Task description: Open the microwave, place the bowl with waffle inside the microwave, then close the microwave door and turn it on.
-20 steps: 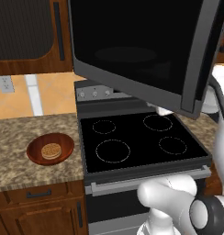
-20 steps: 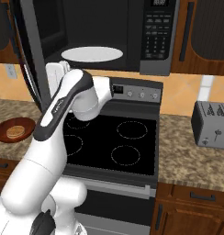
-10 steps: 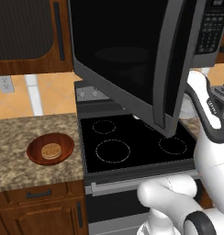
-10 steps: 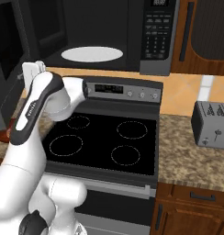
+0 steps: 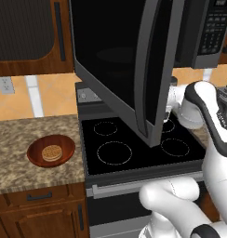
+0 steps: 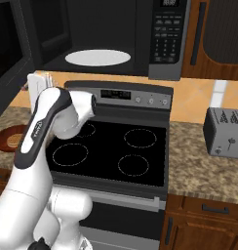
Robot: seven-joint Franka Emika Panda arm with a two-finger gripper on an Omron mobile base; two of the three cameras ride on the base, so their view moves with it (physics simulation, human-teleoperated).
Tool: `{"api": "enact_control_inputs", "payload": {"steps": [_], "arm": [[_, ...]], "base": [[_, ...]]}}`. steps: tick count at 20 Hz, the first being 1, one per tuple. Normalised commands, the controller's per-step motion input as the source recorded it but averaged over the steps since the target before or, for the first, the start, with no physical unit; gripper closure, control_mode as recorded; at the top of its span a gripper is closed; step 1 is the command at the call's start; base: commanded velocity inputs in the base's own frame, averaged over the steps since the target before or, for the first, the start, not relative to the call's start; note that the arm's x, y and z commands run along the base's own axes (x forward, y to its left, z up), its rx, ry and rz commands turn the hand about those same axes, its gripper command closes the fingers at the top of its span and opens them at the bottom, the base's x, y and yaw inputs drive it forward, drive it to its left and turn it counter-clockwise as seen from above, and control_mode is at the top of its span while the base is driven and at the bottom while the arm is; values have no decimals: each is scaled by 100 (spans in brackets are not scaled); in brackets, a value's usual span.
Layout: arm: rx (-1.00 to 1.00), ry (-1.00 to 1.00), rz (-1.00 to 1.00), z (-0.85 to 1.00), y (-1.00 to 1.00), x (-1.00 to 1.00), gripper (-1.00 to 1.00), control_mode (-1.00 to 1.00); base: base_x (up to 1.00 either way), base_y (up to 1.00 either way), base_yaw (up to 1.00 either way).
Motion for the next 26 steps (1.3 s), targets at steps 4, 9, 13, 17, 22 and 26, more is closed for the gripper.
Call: {"api": "enact_control_inputs", "payload": {"steps": [4, 9, 13, 17, 22, 26], "arm": [[0, 1, 0, -74, -45, -33, -100, -100], [0, 8, 0, -100, -8, -14, -100, -100], [0, 1, 0, -100, 21, -2, -100, -100], [0, 0, 0, -97, 70, 0, -100, -100], [5, 13, 0, -29, 68, 54, -100, -100], [3, 14, 0, -26, 31, 47, -100, -100]], "base": [[0, 0, 0], [0, 0, 0], [0, 0, 0], [0, 0, 0], [0, 0, 0], [0, 0, 0]]}}
